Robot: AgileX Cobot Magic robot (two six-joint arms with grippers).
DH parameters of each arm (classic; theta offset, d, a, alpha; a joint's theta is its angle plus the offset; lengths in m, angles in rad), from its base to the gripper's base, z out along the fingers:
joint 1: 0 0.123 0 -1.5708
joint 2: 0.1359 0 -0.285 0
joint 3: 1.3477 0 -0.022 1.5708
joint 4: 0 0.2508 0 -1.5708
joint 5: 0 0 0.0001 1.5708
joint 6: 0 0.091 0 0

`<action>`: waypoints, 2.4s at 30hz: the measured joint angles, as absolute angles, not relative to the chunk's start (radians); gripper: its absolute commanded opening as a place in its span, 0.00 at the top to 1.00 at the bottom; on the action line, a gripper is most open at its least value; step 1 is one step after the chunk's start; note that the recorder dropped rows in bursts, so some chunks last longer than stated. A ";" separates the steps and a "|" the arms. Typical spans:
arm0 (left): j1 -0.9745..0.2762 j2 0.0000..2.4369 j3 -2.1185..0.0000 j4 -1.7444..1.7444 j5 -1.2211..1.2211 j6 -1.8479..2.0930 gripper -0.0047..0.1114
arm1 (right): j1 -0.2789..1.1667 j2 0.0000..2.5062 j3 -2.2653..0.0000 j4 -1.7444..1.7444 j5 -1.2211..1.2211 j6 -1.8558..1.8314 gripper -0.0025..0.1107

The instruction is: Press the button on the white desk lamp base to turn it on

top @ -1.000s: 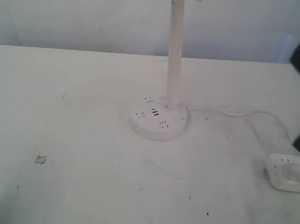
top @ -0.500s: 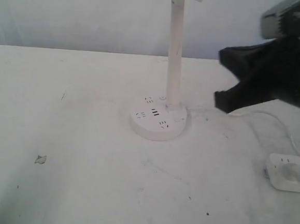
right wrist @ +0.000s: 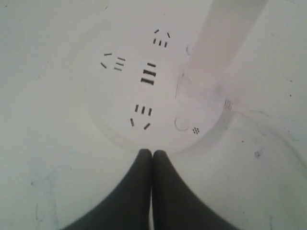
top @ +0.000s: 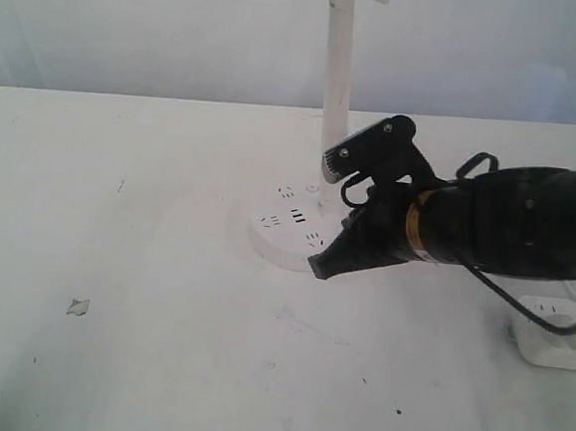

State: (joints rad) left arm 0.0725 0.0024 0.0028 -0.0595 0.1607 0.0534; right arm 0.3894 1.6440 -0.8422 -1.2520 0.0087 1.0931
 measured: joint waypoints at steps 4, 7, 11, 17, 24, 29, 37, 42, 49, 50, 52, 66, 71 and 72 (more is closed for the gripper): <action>0.072 0.002 0.003 -0.059 0.161 0.053 0.95 | 0.390 1.743 -0.947 -1.237 0.045 1.116 0.98; 0.072 0.002 0.003 -0.059 0.161 0.053 0.95 | 0.390 1.793 -1.012 -1.212 0.107 1.120 0.98; 0.072 0.002 0.003 -0.059 0.161 0.053 0.95 | 0.390 1.843 -1.068 -1.182 0.182 1.122 0.98; 0.072 0.002 0.003 -0.059 0.161 0.053 0.95 | 0.371 1.899 -1.078 -1.104 0.137 1.122 0.98; 0.072 0.002 0.003 -0.059 0.161 0.053 0.95 | 0.365 1.949 -1.084 -1.075 0.092 1.124 0.98; 0.072 0.002 0.003 -0.059 0.161 0.053 0.95 | 0.365 1.949 -1.124 -1.074 0.092 1.124 0.98; 0.072 0.002 0.003 -0.059 0.161 0.053 0.95 | 0.365 1.991 -1.133 -1.027 0.108 1.126 0.98; 0.072 0.002 0.003 -0.059 0.161 0.053 0.95 | 0.365 1.992 -1.134 -1.027 0.128 1.126 0.98; 0.072 0.002 0.003 -0.059 0.161 0.053 0.95 | 0.365 1.867 -1.128 -1.025 0.149 1.126 0.98; 0.072 0.002 0.003 -0.059 0.161 0.053 0.95 | 0.365 1.805 -1.128 -1.025 0.149 1.126 0.98; 0.072 0.002 0.003 -0.059 0.161 0.053 0.95 | 0.365 1.735 -1.128 -1.025 0.145 1.126 0.98; 0.072 0.002 0.003 -0.059 0.161 0.053 0.95 | 0.365 1.708 -1.082 -1.025 0.149 1.124 0.98; 0.072 0.002 0.003 -0.059 0.161 0.053 0.95 | 0.365 1.708 -1.062 -1.025 0.135 1.124 0.98; 0.072 0.002 0.003 -0.059 0.161 0.053 0.95 | 0.365 1.708 -1.058 -1.025 0.130 1.124 0.98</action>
State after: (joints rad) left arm 0.0725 0.0024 0.0028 -0.0595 0.1607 0.0534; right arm 0.3651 1.7081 -1.0577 -1.0246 0.1297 1.1239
